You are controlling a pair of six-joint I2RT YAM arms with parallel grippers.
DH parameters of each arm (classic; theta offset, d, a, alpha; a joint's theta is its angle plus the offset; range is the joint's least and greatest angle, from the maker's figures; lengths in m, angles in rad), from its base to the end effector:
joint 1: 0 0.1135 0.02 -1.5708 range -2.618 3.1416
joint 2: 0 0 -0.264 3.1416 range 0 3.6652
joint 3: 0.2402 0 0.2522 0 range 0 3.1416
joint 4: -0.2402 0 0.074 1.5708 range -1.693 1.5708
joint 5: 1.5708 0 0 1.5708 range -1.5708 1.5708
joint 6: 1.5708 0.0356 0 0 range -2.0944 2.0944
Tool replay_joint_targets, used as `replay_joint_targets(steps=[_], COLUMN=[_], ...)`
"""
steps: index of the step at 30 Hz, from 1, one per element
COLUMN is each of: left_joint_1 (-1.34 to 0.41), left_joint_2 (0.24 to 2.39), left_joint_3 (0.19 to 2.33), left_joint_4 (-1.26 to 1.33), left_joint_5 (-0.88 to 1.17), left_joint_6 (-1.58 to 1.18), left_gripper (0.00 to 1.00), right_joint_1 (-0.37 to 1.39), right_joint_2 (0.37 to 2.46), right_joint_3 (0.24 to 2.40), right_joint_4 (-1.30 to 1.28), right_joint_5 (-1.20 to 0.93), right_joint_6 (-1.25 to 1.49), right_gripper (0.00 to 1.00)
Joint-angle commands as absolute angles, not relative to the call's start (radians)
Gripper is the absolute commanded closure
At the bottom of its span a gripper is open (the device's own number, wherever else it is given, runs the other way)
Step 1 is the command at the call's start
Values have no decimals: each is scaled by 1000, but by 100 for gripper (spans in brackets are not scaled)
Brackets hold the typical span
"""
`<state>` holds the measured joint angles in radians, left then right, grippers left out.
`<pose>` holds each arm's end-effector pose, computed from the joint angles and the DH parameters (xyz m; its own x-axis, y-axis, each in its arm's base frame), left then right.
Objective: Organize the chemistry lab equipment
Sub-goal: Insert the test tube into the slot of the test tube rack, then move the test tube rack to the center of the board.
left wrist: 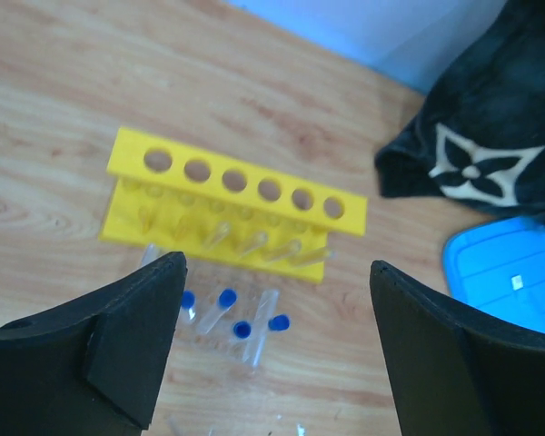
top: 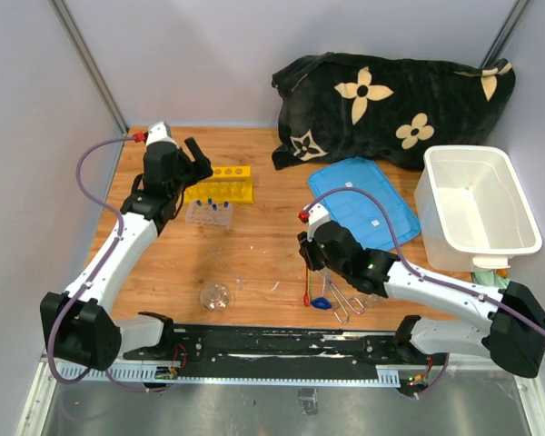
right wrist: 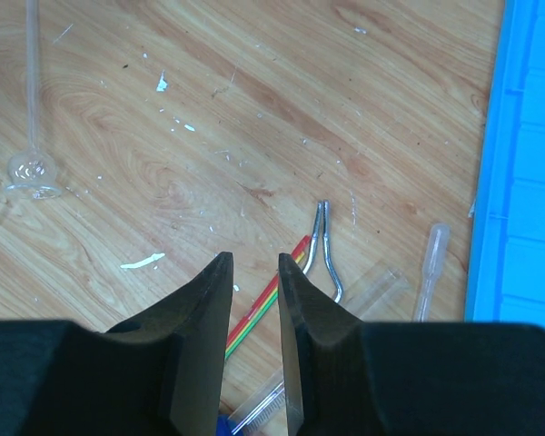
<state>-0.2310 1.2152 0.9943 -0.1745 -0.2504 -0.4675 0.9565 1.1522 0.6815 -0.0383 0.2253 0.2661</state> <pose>0.2749 -0.0556 0.3241 -0.3344 -0.3699 -0.8668 -0.1697 0.9284 -0.3307 0.1524 0.2023 0.2441 -0.4509 -0.1945 -0.8711 -0.5861 0.8006 0.1246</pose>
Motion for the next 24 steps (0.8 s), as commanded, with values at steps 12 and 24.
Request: replay_joint_targets(steps=[12,24], left_joint_1=[-167,-203], left_joint_2=[1519,1674], left_joint_3=[1398,1452], left_joint_4=[-342,-115], left_joint_5=[-64,333], left_joint_6=[-449,-591], left_gripper=[23,37], right_joint_1=[881,718], right_joint_2=[1106,1403], right_joint_3=[854,1221], right_joint_4=[-168,-301], right_joint_5=[289,240], right_joint_6=[207,202], right_gripper=[73,99])
